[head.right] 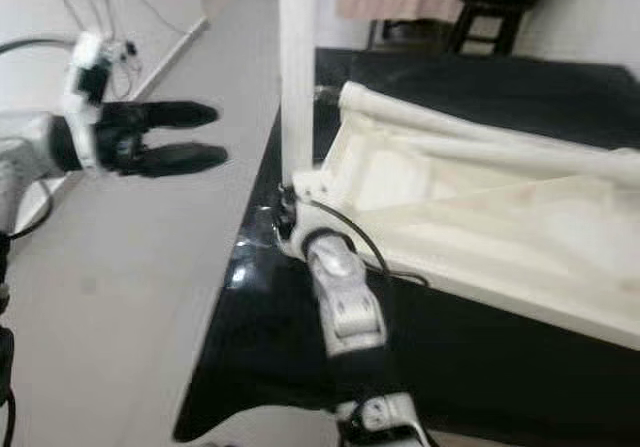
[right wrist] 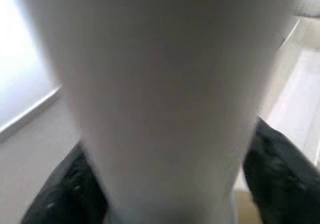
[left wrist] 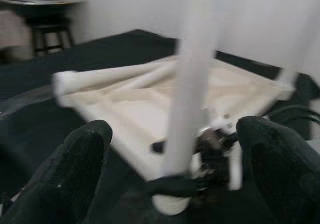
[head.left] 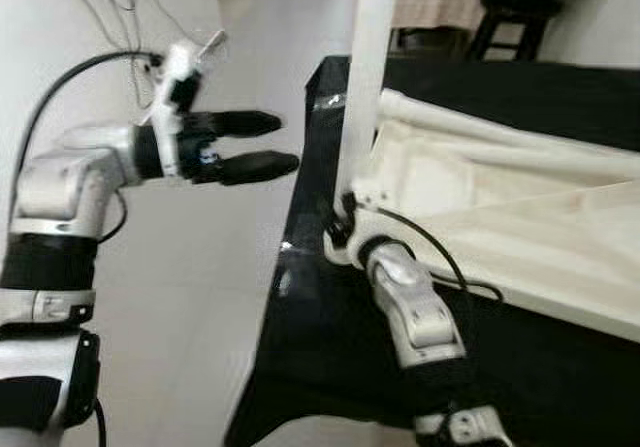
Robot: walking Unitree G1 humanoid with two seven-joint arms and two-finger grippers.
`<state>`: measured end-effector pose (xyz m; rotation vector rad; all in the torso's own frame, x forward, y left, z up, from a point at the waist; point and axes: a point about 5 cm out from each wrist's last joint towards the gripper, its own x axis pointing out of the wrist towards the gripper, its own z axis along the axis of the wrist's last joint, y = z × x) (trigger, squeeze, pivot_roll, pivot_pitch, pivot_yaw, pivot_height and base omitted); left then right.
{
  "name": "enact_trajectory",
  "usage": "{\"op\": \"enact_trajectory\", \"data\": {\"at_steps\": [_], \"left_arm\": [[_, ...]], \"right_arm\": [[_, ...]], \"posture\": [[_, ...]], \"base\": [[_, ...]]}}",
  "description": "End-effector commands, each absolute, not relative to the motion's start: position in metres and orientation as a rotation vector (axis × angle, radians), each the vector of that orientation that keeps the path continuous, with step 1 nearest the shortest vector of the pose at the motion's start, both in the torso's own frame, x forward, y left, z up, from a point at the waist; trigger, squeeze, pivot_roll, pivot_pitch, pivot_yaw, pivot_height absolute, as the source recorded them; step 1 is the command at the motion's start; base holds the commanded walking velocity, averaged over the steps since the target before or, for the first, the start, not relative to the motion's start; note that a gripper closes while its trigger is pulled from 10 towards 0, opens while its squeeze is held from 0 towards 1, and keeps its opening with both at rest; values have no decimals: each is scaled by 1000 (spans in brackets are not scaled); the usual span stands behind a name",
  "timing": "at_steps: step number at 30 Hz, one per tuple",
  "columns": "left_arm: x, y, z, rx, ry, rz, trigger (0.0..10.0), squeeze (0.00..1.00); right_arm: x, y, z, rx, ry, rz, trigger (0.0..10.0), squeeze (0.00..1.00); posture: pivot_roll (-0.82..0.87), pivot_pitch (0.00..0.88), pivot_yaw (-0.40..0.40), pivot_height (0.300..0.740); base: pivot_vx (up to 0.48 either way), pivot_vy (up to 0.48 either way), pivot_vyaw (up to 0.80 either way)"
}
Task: Building children table
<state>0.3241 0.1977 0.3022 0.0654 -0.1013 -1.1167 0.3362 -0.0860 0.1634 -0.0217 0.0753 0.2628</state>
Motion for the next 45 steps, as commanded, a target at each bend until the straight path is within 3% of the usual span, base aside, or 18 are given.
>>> {"op": "enact_trajectory", "data": {"at_steps": [1,3,4,6,10,12,13,15,17,18,24,30,37,40,41,42,44,45], "left_arm": [[311,227,294,69,-84,-989,10000,0],[304,238,286,74,-63,-935,10000,0],[296,246,274,71,-36,-893,10000,0],[282,248,247,63,33,-851,10000,0],[267,239,214,76,131,-853,10000,0],[235,212,161,73,274,-930,10000,0],[235,212,161,73,274,-930,10000,0],[211,184,135,13,304,-970,10000,0],[210,181,134,8,302,-971,10000,0],[204,161,135,-41,244,-986,0,0],[194,140,129,8,198,-973,0,0],[192,138,126,66,151,-881,0,0],[195,138,138,112,36,-703,0,0],[189,134,141,131,-4,-661,0,0],[189,134,141,131,-4,-661,0,0],[185,133,141,125,-9,-659,0,0],[185,133,141,125,-9,-659,0,0],[183,132,142,113,-8,-667,0,0]], "right_arm": [[338,-87,176,47,11,376,10000,1000],[339,-87,183,62,-28,461,10000,953],[340,-88,189,65,-63,579,10000,0],[342,-93,195,4,-99,756,10000,0],[344,-99,198,-63,-106,861,10000,0],[352,-105,202,-78,-89,978,10000,0],[352,-105,202,-78,-89,978,10000,0],[361,-110,208,-59,-79,1038,10000,0],[361,-111,209,-52,-79,1043,10000,0],[368,-113,210,-41,-64,1054,157,0],[375,-116,208,-40,-31,1094,0,0],[376,-121,206,-36,-25,1106,0,0],[367,-146,179,-59,29,1058,0,0],[341,-159,137,-125,175,802,0,0],[341,-159,137,-125,175,802,0,0],[322,-164,128,-147,179,273,0,0],[322,-164,128,-147,179,273,0,0],[294,-151,119,-57,239,181,0,0]], "posture": [[67,135,4,740],[70,136,2,740],[75,139,-2,740],[85,142,-5,740],[97,145,-9,740],[99,153,-17,740],[99,153,-17,740],[107,159,-25,740],[107,159,-25,740],[118,167,-35,740],[118,174,-37,740],[114,178,-35,740],[91,193,-27,740],[88,199,-54,740],[88,199,-54,740],[81,206,-58,740],[81,206,-58,740],[81,209,-55,740]], "base": [[0,0,0],[0,0,0],[0,0,0],[0,0,0],[0,0,0],[0,0,0],[0,0,0],[0,0,0],[0,0,0],[0,0,0],[0,0,0],[0,0,0],[0,0,0],[0,0,0],[0,0,0],[0,0,0],[0,0,0],[0,0,0]]}}
